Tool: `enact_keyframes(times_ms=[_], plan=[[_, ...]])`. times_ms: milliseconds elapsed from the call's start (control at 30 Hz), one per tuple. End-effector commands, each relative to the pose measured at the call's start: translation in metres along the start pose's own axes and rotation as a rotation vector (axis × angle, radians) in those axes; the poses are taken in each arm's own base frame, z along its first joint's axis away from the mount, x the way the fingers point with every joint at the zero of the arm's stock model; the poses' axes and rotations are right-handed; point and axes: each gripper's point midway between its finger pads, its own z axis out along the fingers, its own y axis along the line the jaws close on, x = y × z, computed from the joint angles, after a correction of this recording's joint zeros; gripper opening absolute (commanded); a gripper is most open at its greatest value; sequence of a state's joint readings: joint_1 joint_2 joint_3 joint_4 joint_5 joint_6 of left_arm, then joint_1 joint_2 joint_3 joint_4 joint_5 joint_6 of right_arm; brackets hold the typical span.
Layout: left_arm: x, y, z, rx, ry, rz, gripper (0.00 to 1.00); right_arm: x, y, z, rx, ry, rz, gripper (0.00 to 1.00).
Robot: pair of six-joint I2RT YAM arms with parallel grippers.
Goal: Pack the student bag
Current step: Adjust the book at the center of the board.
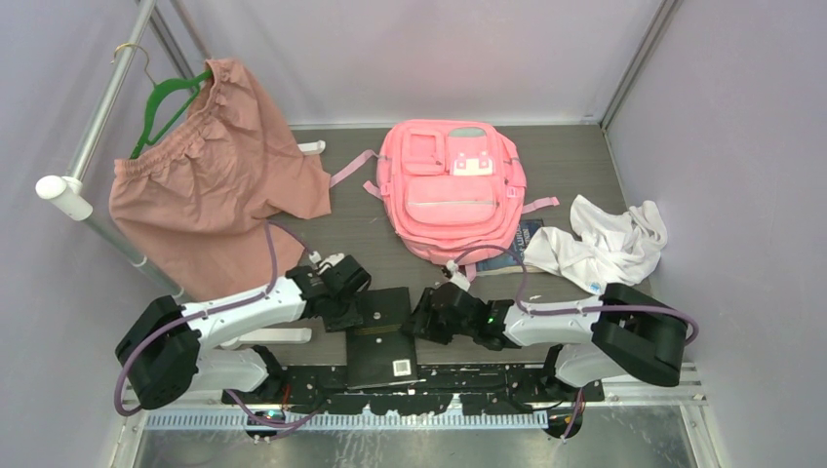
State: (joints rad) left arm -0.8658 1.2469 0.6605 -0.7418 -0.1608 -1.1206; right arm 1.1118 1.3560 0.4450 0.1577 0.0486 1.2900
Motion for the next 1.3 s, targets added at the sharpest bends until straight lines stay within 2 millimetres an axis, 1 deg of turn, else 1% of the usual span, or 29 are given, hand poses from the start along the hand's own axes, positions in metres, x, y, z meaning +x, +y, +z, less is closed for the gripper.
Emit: enact_keyframes(times_ms=[0,33,133,167,200,300,333,433,500,567,667,700,733,767,833,900,967,1033,1133,1200,1267], plan=[[0.006,-0.039,0.013,0.201,0.017,-0.01,0.36,-0.01,-0.005,-0.013,-0.01,-0.063,0.024,0.51],[0.003,-0.049,0.011,0.25,0.006,-0.008,0.36,-0.008,-0.017,-0.017,0.027,-0.06,0.023,0.51],[0.003,-0.057,0.012,0.278,0.013,0.011,0.36,-0.003,-0.037,-0.028,0.064,-0.051,0.036,0.52],[0.005,-0.059,0.014,0.279,0.023,0.022,0.36,0.001,-0.048,-0.032,0.088,-0.037,0.04,0.53],[0.005,-0.06,0.016,0.277,0.027,0.023,0.37,0.005,-0.053,-0.034,0.091,-0.021,0.05,0.54],[0.015,-0.069,0.02,0.309,0.087,0.025,0.37,0.015,-0.058,-0.038,0.069,0.014,0.094,0.58],[0.017,-0.071,0.022,0.315,0.101,0.024,0.36,0.016,-0.054,-0.038,0.036,0.015,0.106,0.59],[0.022,-0.074,0.028,0.328,0.128,0.02,0.36,0.019,-0.054,-0.036,-0.007,0.02,0.134,0.6],[0.024,-0.077,0.03,0.333,0.138,0.024,0.36,0.016,-0.045,-0.033,-0.063,0.006,0.15,0.61],[0.024,-0.078,0.032,0.332,0.144,0.037,0.36,0.01,-0.027,-0.032,-0.137,-0.018,0.148,0.6],[0.022,-0.082,0.033,0.333,0.142,0.059,0.36,0.003,0.012,-0.036,-0.268,-0.029,0.074,0.59],[0.021,-0.085,0.032,0.341,0.141,0.065,0.36,0.004,0.036,-0.043,-0.364,-0.012,0.045,0.59],[0.02,-0.088,0.031,0.351,0.14,0.077,0.36,0.005,0.053,-0.049,-0.435,0.001,0.018,0.59],[0.019,-0.09,0.03,0.356,0.14,0.088,0.36,0.006,0.067,-0.053,-0.487,0.006,-0.002,0.59],[0.018,-0.094,0.028,0.367,0.141,0.106,0.36,0.004,0.084,-0.057,-0.549,0.006,-0.026,0.59],[0.017,-0.097,0.027,0.376,0.142,0.117,0.36,-0.001,0.094,-0.062,-0.606,-0.021,-0.011,0.59],[0.018,-0.097,0.026,0.38,0.143,0.119,0.36,-0.01,0.095,-0.067,-0.644,-0.071,0.023,0.59],[0.019,-0.096,0.026,0.383,0.144,0.117,0.36,-0.025,0.091,-0.07,-0.641,-0.156,0.055,0.58],[0.022,-0.093,0.027,0.38,0.154,0.117,0.36,-0.044,0.076,-0.07,-0.573,-0.264,0.08,0.58],[0.025,-0.09,0.028,0.371,0.167,0.12,0.35,-0.057,0.069,-0.077,-0.542,-0.341,0.093,0.58],[0.027,-0.086,0.027,0.364,0.172,0.125,0.35,-0.07,0.069,-0.088,-0.531,-0.406,0.095,0.58]])
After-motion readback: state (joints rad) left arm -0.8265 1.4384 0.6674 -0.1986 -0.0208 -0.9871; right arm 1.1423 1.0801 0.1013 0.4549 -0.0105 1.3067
